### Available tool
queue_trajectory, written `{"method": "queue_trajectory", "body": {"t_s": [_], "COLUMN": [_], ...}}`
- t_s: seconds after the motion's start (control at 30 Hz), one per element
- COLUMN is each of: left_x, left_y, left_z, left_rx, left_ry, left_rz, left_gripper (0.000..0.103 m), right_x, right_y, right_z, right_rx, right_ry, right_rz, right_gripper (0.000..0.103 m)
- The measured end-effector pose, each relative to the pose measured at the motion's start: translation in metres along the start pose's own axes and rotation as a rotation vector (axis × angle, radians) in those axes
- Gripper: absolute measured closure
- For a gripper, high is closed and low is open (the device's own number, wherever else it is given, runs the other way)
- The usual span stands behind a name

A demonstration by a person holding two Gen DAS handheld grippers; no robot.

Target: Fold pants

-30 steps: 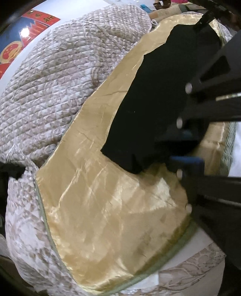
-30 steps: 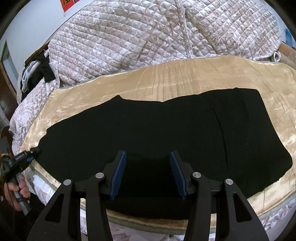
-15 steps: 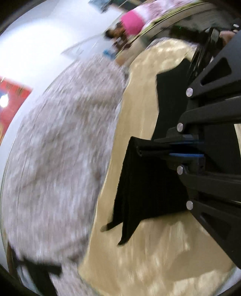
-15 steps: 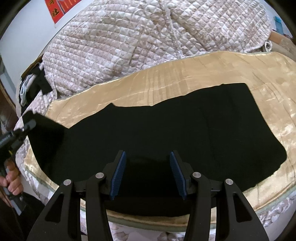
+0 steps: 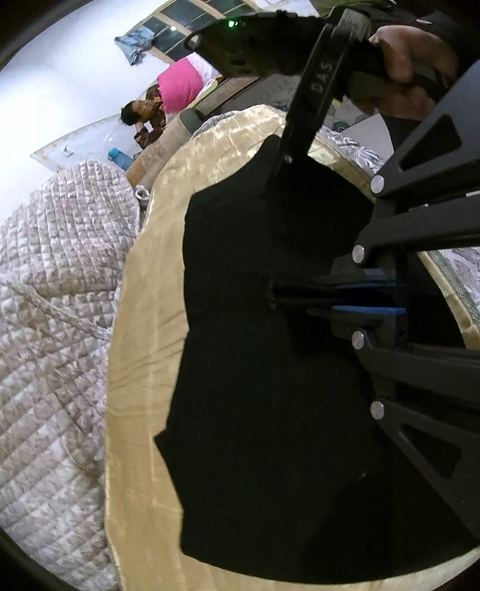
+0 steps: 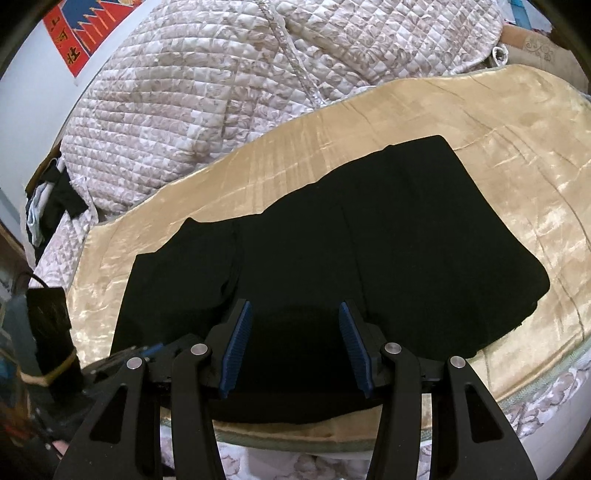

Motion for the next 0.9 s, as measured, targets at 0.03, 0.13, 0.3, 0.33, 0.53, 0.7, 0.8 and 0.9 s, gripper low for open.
{"method": "queue_trajectory", "body": {"t_s": [0.03, 0.13, 0.3, 0.33, 0.53, 0.7, 0.8, 0.9], "left_x": [0.0, 0.001, -0.011, -0.017, -0.032, -0.009, 0.0, 0.007], "left_y": [0.0, 0.008, 0.051, 0.058, 0.098, 0.095, 0.095, 0.094], "left_z": [-0.003, -0.011, -0.014, -0.006, 0.073, 0.102, 0.107, 0.105], "left_rx": [0.007, 0.081, 0.07, 0.031, -0.261, -0.288, -0.269, -0.256], "left_ry": [-0.01, 0.019, -0.033, -0.029, 0.096, 0.205, 0.239, 0.233], "left_rz": [0.008, 0.04, -0.024, -0.047, -0.148, -0.096, -0.088, -0.085], "left_gripper": [0.095, 0.082, 0.07, 0.067, 0.061, 0.057, 0.056, 0.055], "right_x": [-0.001, 0.0, 0.004, 0.005, 0.008, 0.023, 0.024, 0.025], "right_y": [0.0, -0.001, -0.003, -0.003, -0.008, -0.03, -0.03, -0.034], "right_z": [0.002, 0.009, 0.016, 0.019, 0.039, 0.053, 0.057, 0.059], "right_rx": [-0.003, -0.026, -0.052, -0.071, -0.163, -0.234, -0.265, -0.273], "right_ry": [0.003, 0.014, 0.031, 0.029, 0.044, 0.024, 0.018, 0.012], "right_rz": [0.0, 0.002, 0.014, 0.02, 0.047, 0.162, 0.174, 0.179], "right_gripper": [0.053, 0.053, 0.053, 0.053, 0.053, 0.054, 0.054, 0.054]}}
Point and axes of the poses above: each gripper's, at about its wrist camera, not at the fingertips, and y roughly against the way its jaws point, z to its left, x to its underside, the point moved 7 cm from there along -y, roughly the way its jaws point, and after that the axes turned 12 degrees about x, right-handed, at the moved point
